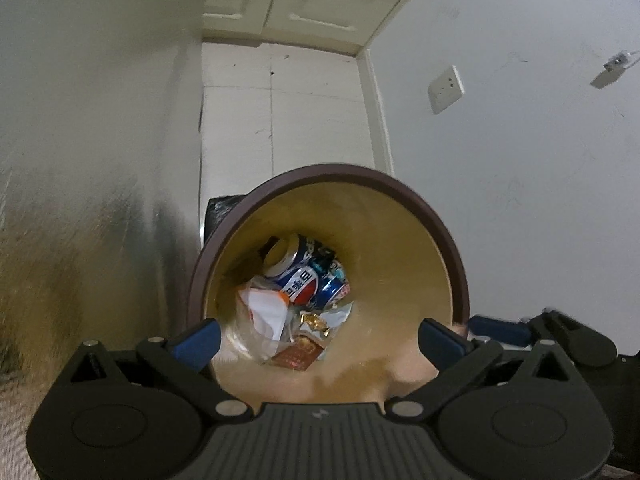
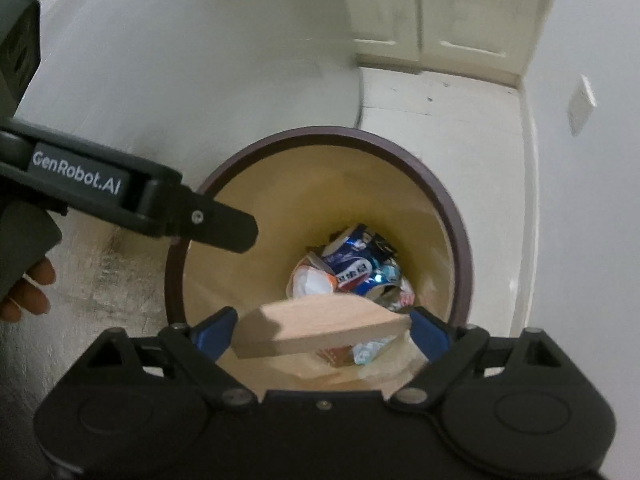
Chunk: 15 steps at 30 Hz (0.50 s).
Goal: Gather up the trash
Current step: 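Open the left tool over the bin while the right tool releases the wooden piece, then hold both open tools above the bin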
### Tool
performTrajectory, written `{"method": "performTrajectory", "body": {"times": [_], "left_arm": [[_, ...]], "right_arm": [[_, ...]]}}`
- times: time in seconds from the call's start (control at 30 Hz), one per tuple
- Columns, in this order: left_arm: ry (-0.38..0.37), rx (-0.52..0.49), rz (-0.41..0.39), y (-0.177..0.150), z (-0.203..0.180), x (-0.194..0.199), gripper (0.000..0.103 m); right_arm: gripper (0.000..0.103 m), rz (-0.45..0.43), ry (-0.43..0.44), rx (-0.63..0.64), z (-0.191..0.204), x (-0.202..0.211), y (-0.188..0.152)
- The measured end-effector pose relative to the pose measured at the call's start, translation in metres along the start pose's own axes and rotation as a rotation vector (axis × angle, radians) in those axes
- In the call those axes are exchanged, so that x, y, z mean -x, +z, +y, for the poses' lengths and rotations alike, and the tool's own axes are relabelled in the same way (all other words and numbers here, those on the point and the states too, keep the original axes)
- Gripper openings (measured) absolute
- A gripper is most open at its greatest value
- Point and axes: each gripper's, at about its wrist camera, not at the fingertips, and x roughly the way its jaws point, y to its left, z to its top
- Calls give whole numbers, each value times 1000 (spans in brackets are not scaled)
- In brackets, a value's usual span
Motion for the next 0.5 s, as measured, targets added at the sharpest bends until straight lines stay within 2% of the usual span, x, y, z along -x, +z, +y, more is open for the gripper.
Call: {"method": "performTrajectory", "body": {"times": [0.1, 0.5], "left_arm": [[17, 12, 6, -5, 1, 0, 103], [101, -25, 25, -23, -1, 6, 103]], "right_arm": [[103, 13, -14, 33, 2, -1, -3], [103, 17, -40, 26, -8, 23, -9]]}}
